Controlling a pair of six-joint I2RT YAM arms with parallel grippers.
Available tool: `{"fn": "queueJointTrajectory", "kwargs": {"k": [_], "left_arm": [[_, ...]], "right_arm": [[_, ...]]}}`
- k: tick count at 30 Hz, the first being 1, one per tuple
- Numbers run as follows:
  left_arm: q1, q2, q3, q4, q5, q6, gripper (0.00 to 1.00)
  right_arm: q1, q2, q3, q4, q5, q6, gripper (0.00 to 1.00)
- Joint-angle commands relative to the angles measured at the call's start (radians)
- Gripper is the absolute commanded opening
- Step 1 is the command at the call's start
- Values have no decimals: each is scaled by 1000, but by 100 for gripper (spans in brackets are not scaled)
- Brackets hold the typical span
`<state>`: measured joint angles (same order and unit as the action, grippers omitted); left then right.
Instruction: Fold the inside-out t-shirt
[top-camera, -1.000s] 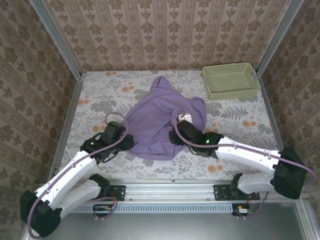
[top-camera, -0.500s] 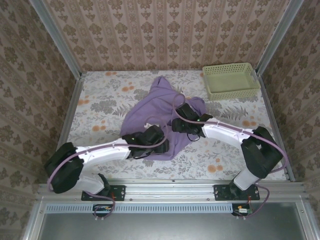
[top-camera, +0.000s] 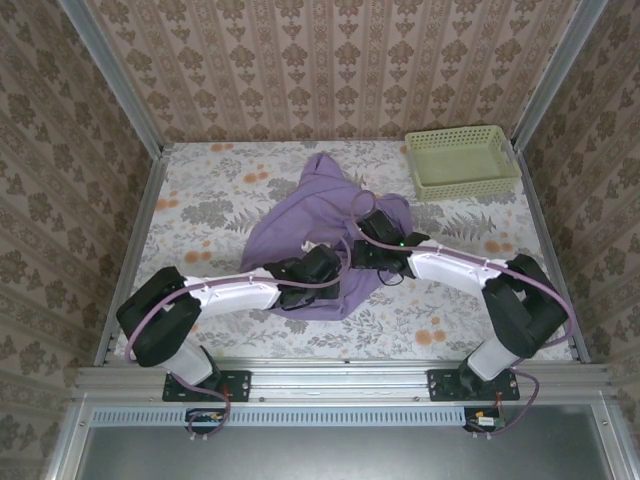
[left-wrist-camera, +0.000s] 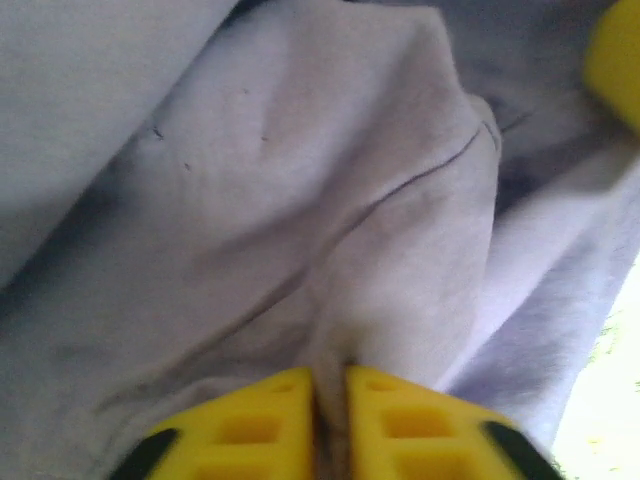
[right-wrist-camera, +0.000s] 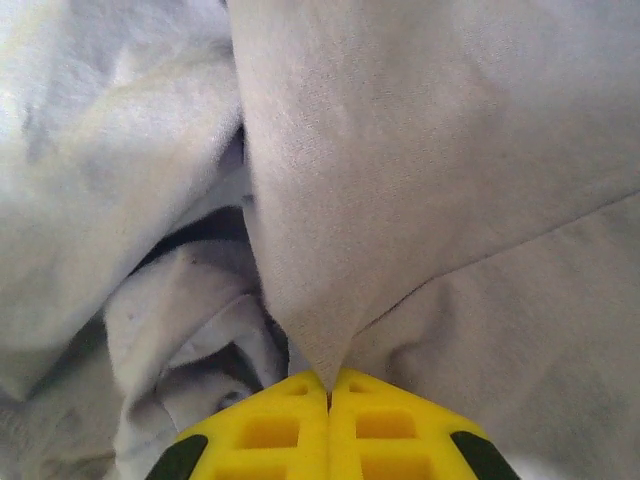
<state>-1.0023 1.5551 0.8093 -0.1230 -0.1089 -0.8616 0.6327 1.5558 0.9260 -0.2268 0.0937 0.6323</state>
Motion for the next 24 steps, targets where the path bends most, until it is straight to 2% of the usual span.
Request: {"fn": "queueJointTrajectory", "kwargs": {"k": [1,2,9,13,16,17,21,23,24], "left_arm": [[20,-66,-58,11,-15,3,4],[25,-90,-77,11,-23,3,0],[44,-313,-247,-18,-84,0,0],[44,-410,-301,-42,-76,37,0],[43,-414,-278,-46,-44,107,1],[42,-400,-256,-51,-32,136,8],[32,-281,-103,-132,-32,202,47],[31,-209,-36,-159,-38,206,61],[31,-174,-7,-162,-37,210,64]], "right_arm": [[-7,-110,-69,38,7,4,0],[-5,-146,-99,51,1,6,0],[4,-414,-333,66,5,101,0],[17,-499,-474,119,-18,169,0],[46,-504,-522,151,-12,201,0],[58,-492,-522,152,0,207,0],[85,-439,-488,143,23,209,3],[95,-424,-460,123,39,203,7],[98,-418,-445,114,48,196,11]]}}
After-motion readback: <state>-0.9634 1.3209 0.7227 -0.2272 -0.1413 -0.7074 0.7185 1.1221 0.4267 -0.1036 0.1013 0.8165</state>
